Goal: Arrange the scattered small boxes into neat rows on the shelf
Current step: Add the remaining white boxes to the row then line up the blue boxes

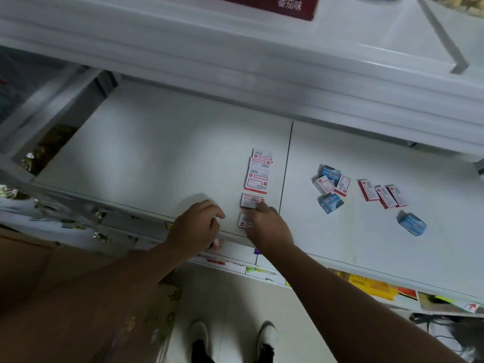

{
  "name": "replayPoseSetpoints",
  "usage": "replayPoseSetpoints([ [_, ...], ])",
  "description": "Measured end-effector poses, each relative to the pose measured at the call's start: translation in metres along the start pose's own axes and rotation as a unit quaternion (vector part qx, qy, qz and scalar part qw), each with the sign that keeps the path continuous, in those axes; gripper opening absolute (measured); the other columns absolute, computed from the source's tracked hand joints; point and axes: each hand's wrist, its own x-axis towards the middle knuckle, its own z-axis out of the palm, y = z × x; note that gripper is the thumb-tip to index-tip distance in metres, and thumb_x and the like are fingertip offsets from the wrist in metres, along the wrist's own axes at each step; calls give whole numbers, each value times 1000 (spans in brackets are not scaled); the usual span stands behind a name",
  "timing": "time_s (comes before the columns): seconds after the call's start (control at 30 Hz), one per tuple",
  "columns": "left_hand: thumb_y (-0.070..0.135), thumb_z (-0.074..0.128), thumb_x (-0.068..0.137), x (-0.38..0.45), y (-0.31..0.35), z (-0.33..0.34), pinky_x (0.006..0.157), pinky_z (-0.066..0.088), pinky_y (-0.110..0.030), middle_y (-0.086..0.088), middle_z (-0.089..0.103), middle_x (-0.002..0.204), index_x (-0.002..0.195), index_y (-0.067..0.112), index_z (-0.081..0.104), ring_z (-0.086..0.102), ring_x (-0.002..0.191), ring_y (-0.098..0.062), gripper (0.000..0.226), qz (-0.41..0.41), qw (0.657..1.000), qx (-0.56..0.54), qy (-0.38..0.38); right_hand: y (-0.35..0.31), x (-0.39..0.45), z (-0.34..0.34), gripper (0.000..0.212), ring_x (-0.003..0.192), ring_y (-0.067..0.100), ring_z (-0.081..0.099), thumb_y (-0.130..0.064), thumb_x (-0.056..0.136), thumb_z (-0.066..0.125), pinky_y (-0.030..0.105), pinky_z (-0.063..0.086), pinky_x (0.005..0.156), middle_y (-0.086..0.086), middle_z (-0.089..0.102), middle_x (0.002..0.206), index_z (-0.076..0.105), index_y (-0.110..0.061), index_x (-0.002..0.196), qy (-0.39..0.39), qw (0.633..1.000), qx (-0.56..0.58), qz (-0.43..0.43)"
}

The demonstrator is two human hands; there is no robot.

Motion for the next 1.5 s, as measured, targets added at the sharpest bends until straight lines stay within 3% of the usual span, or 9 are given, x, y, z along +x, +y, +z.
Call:
replayPoseSetpoints([
  [0.17, 9, 63, 100, 2, 20, 3, 92, 58, -27, 8, 71, 117, 118, 20, 76, 65, 103, -9, 25, -44, 998, -46, 8, 5, -20, -15, 39, 113, 23, 61, -46, 102, 57, 37, 61, 87, 1, 62, 135, 66, -22, 131, 38, 997, 42, 45],
  [0.3, 9, 63, 104, 1, 46, 9, 80, 58, -13, 10, 73, 120, 122, 24, 74, 68, 98, -4, 25, -186, 958, -213, 54, 8, -42, -16, 29, 106, 10, 65, -40, 105, 57, 16, 53, 83, -6, 70, 122, 72, -23, 124, 86, 930, 322, 156],
  [0.6, 49, 47, 111, 0, 79, 45, 114, 49, -48, 13, 61, 145, 147, 36, 58, 57, 135, -18, 39, -316, 860, -395, 70, -15, -54, 14, 41, 128, 7, 60, -49, 106, 50, 40, 56, 107, -16, 60, 143, 51, -40, 146, 137, 774, 587, 192],
  [0.73, 44, 42, 115, 2, 91, 52, 79, 53, -8, 30, 61, 128, 145, 40, 54, 61, 118, 1, 33, -304, 834, -453, 77, -24, -45, 11, 41, 121, 2, 62, -59, 100, 40, 40, 55, 107, -22, 63, 134, 51, -47, 138, 148, 717, 648, 210],
  [0.87, 46, 38, 115, 5, 91, 61, 80, 51, -4, 19, 55, 148, 161, 35, 40, 58, 127, 2, 47, -278, 835, -467, 84, -31, -38, 15, 28, 119, -14, 57, -56, 104, 38, 33, 45, 113, -48, 58, 120, 48, -54, 131, 162, 670, 686, 232],
  [1.03, 71, 40, 101, 14, 85, 72, 120, 43, -36, 11, 46, 164, 165, 33, 35, 46, 149, -10, 74, -285, 814, -495, 101, -37, -30, 15, 51, 127, -17, 43, -65, 96, 35, 34, 33, 123, -48, 42, 133, 31, -52, 146, 168, 669, 682, 243],
  [1.17, 60, 36, 110, 27, 85, 70, 107, 46, -21, 23, 58, 147, 158, 33, 44, 56, 131, 7, 56, -298, 799, -513, 93, -33, -21, 15, 82, 148, 1, 36, -79, 91, 37, 42, 27, 128, -27, 37, 161, 21, -44, 163, 149, 673, 681, 248],
  [1.37, 47, 33, 115, 45, 89, 69, 88, 50, -8, 41, 71, 105, 128, 40, 59, 65, 102, 20, 30, -289, 794, -524, 107, -22, -1, 9, 73, 150, 5, 38, -72, 98, 36, 42, 30, 126, -21, 37, 164, 27, -40, 163, 156, 679, 676, 240],
  [1.5, 50, 38, 114, 52, 87, 71, 118, 43, -33, 17, 61, 148, 158, 30, 48, 58, 135, -2, 49, -288, 807, -506, 101, -18, 12, 16, 87, 146, 14, 46, -89, 86, 41, 50, 36, 123, -11, 50, 158, 40, -38, 157, 148, 674, 686, 232],
])
